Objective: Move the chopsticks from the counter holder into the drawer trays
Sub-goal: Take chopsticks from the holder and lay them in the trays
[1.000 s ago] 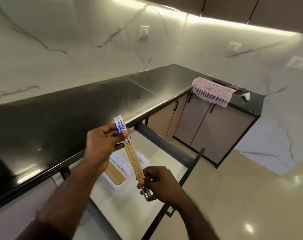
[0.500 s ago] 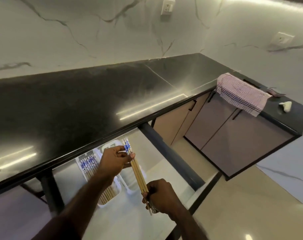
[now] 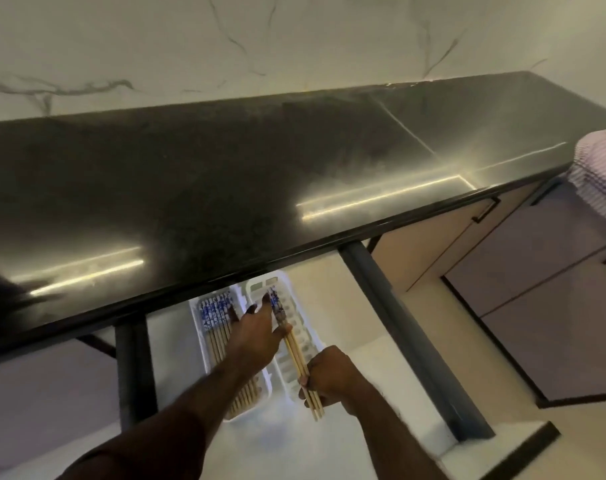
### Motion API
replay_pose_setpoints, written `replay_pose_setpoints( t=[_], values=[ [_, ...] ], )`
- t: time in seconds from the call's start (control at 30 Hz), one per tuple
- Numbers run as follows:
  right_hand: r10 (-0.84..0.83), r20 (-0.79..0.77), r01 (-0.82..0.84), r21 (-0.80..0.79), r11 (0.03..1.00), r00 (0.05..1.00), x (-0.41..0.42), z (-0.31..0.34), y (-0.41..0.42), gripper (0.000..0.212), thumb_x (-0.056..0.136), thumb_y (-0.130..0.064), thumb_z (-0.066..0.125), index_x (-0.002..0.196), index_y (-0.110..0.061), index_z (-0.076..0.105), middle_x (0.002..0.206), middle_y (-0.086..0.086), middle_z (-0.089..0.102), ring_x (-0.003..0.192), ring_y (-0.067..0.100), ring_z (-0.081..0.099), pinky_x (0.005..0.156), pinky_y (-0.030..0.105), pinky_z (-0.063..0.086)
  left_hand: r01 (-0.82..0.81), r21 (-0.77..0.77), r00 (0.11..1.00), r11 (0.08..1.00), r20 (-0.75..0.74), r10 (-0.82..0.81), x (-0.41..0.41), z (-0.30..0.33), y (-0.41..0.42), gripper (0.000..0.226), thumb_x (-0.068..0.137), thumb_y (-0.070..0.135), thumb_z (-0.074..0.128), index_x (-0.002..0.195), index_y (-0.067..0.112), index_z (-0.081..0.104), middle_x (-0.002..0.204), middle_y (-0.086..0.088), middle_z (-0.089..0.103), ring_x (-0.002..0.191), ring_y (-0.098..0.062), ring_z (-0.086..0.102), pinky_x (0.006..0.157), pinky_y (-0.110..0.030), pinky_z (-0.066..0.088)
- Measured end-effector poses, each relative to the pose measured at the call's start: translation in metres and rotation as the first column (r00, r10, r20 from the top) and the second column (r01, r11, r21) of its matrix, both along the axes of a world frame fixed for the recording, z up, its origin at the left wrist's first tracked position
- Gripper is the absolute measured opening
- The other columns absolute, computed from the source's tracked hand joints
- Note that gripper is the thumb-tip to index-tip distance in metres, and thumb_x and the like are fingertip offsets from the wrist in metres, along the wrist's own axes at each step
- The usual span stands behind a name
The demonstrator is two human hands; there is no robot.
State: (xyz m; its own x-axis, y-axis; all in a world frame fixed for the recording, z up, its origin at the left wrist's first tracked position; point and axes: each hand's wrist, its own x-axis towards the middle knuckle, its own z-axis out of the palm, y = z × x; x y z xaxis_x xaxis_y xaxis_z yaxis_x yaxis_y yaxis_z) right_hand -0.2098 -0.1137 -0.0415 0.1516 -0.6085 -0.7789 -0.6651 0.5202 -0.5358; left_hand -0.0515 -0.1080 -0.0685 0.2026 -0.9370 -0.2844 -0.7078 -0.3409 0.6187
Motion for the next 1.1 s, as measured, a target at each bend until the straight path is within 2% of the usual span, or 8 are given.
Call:
replay_pose_setpoints(
  t=[0.17,0.27,0.37,0.5,0.6,0.87,1.03,1.1],
  values=[
    [0.045,-0.031,-0.042,0.072,0.996,0.999,0.009,-0.027,-0.028,0.005,0.084,0.001,0.064,0.086,0.004,0.061,0.064,0.015,0.068,0.049,0.021,0.068,0.06,0.038,0.062,0.155,0.103,0.917,0.982,0.355,-0.182,-0.003,-0.023,-0.013,0.059,0.098,0.04,0.044,0.15,0.022,0.024,0.161,-0.001,0.021,0.15,-0.023,0.0,0.118,-0.055,0.001],
    [0.089,-0.04,-0.086,0.076,0.993,0.995,0.017,-0.044,-0.035,0.008,0.084,-0.001,0.066,0.087,0.001,0.059,0.081,0.018,0.071,0.071,0.029,0.073,0.075,0.046,0.061,0.238,0.162,0.826,0.958,0.485,-0.287,-0.004,-0.032,-0.014,0.063,0.098,0.031,0.044,0.153,0.022,0.015,0.163,-0.002,0.01,0.149,-0.027,-0.01,0.109,-0.054,-0.021],
    [0.186,-0.084,-0.186,0.009,0.982,0.979,0.025,-0.06,-0.037,0.033,0.081,-0.01,0.072,0.109,0.003,0.061,0.108,0.019,0.071,0.099,0.033,0.07,0.089,0.046,0.056,0.284,0.225,0.751,0.932,0.552,-0.362,-0.006,-0.038,-0.014,0.064,0.096,0.033,0.048,0.152,0.022,0.019,0.163,-0.003,0.01,0.148,-0.028,-0.013,0.104,-0.054,-0.031],
    [0.322,-0.252,-0.362,-0.13,0.923,0.913,0.032,-0.072,-0.032,0.04,0.087,-0.029,0.063,0.118,-0.003,0.059,0.116,0.012,0.069,0.109,0.03,0.065,0.094,0.038,0.053,0.285,0.323,0.715,0.902,0.555,-0.425,-0.012,-0.042,-0.021,0.053,0.095,0.028,0.05,0.145,0.018,0.036,0.16,-0.005,0.024,0.149,-0.028,-0.009,0.115,-0.059,-0.015],
    [0.328,-0.319,-0.401,-0.199,0.894,0.889,0.033,-0.073,-0.026,0.036,0.089,-0.028,0.058,0.117,-0.005,0.057,0.119,0.012,0.065,0.114,0.03,0.061,0.094,0.033,0.05,0.306,0.371,0.652,0.877,0.59,-0.477,-0.015,-0.04,-0.025,0.046,0.095,0.035,0.049,0.138,0.019,0.047,0.159,-0.006,0.027,0.149,-0.03,-0.01,0.113,-0.058,-0.019],
    [0.27,-0.378,-0.42,-0.403,0.813,0.885,0.028,-0.074,-0.001,0.031,0.093,-0.028,0.05,0.12,-0.013,0.057,0.121,0.005,0.063,0.114,0.024,0.06,0.095,0.03,0.047,0.323,0.414,0.625,0.851,0.582,-0.52,-0.015,-0.041,-0.033,0.046,0.095,0.037,0.049,0.136,0.018,0.047,0.157,-0.003,0.032,0.15,-0.026,-0.002,0.116,-0.056,-0.012],
    [0.314,-0.331,-0.434,-0.403,0.806,0.89,0.023,-0.063,0.001,0.033,0.091,-0.024,0.055,0.121,-0.011,0.057,0.121,0.008,0.065,0.112,0.026,0.061,0.094,0.029,0.047,0.345,0.344,0.668,0.873,0.563,-0.486,-0.016,-0.035,-0.03,0.03,0.093,0.034,0.052,0.118,0.02,0.06,0.131,-0.002,0.061,0.141,-0.023,0.032,0.118,-0.056,-0.007],
    [0.314,-0.329,-0.43,-0.386,0.816,0.891,0.02,-0.053,0.003,0.035,0.091,-0.027,0.055,0.122,-0.011,0.054,0.121,0.009,0.064,0.111,0.029,0.061,0.093,0.03,0.047,0.358,0.322,0.684,0.877,0.549,-0.48,-0.018,-0.029,-0.026,0.025,0.093,0.031,0.053,0.113,0.019,0.062,0.12,-0.003,0.066,0.128,-0.022,0.048,0.118,-0.053,0.012]
  ],
)
